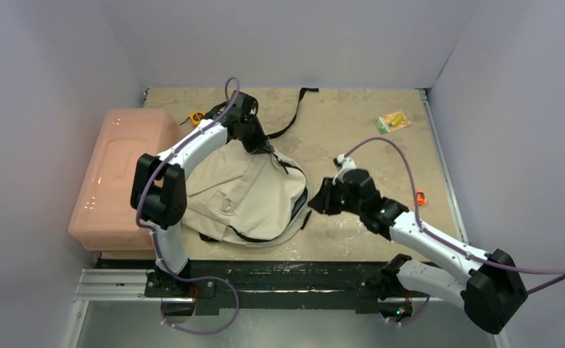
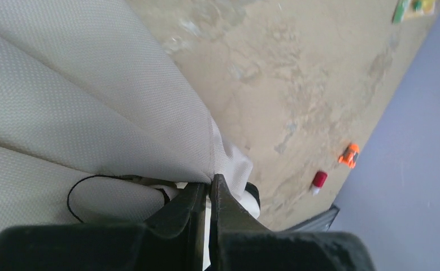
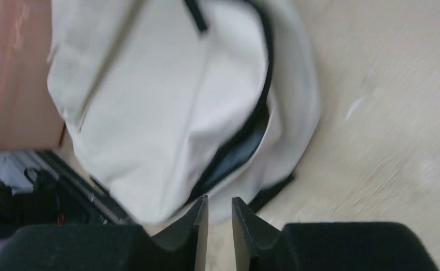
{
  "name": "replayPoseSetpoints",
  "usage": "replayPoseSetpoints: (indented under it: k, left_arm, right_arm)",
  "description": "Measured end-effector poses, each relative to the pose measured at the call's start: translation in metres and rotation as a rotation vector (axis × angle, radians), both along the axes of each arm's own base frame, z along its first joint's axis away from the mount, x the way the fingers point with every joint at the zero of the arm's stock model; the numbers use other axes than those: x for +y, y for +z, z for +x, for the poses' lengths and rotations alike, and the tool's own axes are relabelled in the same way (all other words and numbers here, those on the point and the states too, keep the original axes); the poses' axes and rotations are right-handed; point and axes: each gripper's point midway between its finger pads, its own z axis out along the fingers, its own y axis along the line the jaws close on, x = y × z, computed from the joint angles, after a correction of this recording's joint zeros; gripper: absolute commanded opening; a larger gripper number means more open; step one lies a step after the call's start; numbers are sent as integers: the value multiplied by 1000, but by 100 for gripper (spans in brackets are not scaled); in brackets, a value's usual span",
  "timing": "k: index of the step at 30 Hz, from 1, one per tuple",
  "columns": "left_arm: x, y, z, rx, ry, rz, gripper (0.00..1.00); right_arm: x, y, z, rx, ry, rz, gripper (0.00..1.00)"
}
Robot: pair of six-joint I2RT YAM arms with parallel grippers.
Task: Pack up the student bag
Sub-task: Zip the student bag at the center of the board.
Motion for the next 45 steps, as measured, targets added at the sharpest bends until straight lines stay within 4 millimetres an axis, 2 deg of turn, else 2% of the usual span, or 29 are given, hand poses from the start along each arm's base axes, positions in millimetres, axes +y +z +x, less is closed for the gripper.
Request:
replayPoseSetpoints:
  k: [1,2,4,5,6,9,14,16,18,21,23,26,28,31,32,34,36,40,45]
  left_arm:
    - [-4,0,-4,2,-18,-7,0]
    - [-10,1,-11,1,-56,-26,8]
    - [-18,1,-23,5,-117,-57,45]
    - [-22,3,-30,5,-153,-72,57]
    - [-24,5,-35,0,-182,-79,66]
    - [-26,21,-52,-60,-267,-66,81]
    - [-17,59,-95,-234,-384,7,82]
    - [-24,72,-123,-312,-462,34,80]
    - [-41,73,-152,-361,-566,51,81]
    - [-70,51,-186,-370,-717,113,84]
    - [-80,26,-195,-339,-770,173,84]
    - [-82,-13,-196,-275,-805,266,84]
    - [-79,-34,-194,-236,-814,318,81]
    - [-72,-52,-192,-205,-818,380,64]
    - [-69,-56,-191,-200,-814,404,54]
    - [-62,-59,-187,-199,-802,449,23]
    - [-54,-57,-183,-208,-778,493,0]
    - [-38,-42,-174,-254,-731,559,0]
    - [-21,-22,-169,-309,-675,605,0]
  right_arm:
    - [-4,13,19,-26,-36,15,37]
    - [-10,26,39,-59,-75,25,38]
    - [-22,42,72,-102,-122,24,40]
    - [-25,44,82,-111,-132,18,41]
    - [-27,44,91,-112,-131,5,43]
    - [-21,32,94,-85,-72,-15,49]
    - [-13,18,81,-40,6,-9,54]
    - [-12,16,77,-34,19,0,53]
    - [-12,14,74,-28,24,5,53]
    - [-13,12,72,-19,13,16,53]
    - [-15,13,69,-16,-1,29,54]
    - [-19,12,63,-12,-21,45,56]
    - [-24,11,60,-12,-33,52,58]
    - [-30,7,55,-5,-50,54,60]
    - [-31,5,54,-1,-52,54,60]
    - [-31,1,52,8,-48,49,60]
    - [-30,-5,52,23,-37,44,60]
    - [-26,-21,47,87,-8,37,61]
    - [-23,-16,52,79,-8,41,62]
